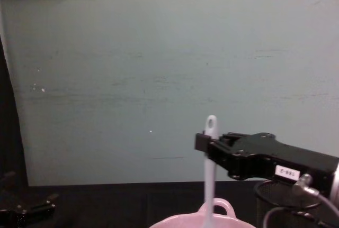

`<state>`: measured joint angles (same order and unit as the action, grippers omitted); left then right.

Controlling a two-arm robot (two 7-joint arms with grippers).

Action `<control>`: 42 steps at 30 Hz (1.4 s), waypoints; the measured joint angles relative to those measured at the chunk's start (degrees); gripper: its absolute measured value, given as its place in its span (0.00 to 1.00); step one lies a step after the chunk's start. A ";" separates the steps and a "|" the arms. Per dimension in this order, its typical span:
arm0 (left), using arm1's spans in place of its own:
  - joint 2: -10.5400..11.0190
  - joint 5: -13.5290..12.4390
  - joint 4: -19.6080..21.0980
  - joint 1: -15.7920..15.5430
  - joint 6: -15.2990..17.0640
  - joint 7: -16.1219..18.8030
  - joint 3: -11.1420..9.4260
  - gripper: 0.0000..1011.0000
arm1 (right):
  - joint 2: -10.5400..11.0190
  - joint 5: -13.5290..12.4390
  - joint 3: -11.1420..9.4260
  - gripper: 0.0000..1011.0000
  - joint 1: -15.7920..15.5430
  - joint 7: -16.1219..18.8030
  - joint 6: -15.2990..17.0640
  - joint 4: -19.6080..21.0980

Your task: Use the one hand to pick up the spoon and stir the clear water in the bowl.

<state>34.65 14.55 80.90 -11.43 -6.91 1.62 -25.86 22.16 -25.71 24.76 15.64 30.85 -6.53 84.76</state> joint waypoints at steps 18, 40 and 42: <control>0.00 0.00 0.00 0.00 0.00 0.00 0.00 0.99 | -1.77 -2.05 2.93 0.12 1.62 2.17 0.08 1.54; 0.00 0.00 0.00 0.00 0.00 0.00 0.00 0.99 | 12.09 -8.96 -6.33 0.12 6.37 0.23 12.14 10.62; 0.00 0.00 0.00 0.00 0.00 0.00 0.00 0.99 | 12.92 -9.78 -6.86 0.12 6.29 -0.04 12.56 10.23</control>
<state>34.65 14.55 80.90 -11.43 -6.91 1.62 -25.86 35.07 -35.49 17.91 21.93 30.81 6.03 94.99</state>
